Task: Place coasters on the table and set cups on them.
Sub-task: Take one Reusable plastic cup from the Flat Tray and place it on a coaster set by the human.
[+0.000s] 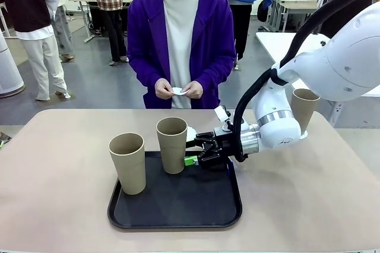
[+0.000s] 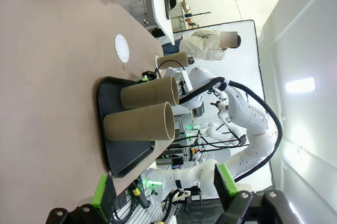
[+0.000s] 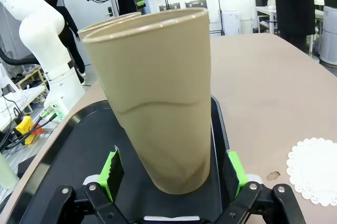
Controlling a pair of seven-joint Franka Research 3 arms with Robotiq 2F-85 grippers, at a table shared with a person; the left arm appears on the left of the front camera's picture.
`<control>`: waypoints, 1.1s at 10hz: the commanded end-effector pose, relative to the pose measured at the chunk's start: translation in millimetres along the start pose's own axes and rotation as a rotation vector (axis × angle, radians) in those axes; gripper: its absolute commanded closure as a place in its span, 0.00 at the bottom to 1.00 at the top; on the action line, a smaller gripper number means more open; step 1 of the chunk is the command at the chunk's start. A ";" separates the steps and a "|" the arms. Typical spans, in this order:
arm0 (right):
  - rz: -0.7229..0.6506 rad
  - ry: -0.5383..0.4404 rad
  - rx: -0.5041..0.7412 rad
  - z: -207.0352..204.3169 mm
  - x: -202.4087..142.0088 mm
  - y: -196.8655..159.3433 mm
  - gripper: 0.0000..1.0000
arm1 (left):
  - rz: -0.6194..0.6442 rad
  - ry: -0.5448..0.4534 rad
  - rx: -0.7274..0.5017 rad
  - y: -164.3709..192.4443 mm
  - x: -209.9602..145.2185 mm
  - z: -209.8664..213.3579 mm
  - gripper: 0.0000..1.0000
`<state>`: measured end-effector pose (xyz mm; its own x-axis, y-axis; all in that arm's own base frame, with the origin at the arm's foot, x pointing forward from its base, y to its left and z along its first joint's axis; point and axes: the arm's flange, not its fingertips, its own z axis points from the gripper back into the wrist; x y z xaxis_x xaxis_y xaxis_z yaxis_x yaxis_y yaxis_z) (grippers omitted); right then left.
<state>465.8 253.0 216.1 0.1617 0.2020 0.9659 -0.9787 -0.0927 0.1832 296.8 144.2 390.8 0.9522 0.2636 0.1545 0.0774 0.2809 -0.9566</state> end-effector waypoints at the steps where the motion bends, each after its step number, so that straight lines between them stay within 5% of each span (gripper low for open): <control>1: 0.009 0.003 0.009 -10.4 -6.7 -12.4 0.00 | -0.014 -0.006 -0.014 -0.3 -0.4 0.5 0.00; 11: 0.032 -0.013 0.052 -32.7 4.0 -24.9 0.00 | -0.014 -0.006 -0.014 -0.3 -0.4 0.5 0.00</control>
<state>481.0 283.9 212.0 0.1333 0.1867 0.9733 -0.9777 -0.1362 0.1600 296.8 144.2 390.8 0.9522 0.2636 0.1545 0.0774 0.2809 -0.9566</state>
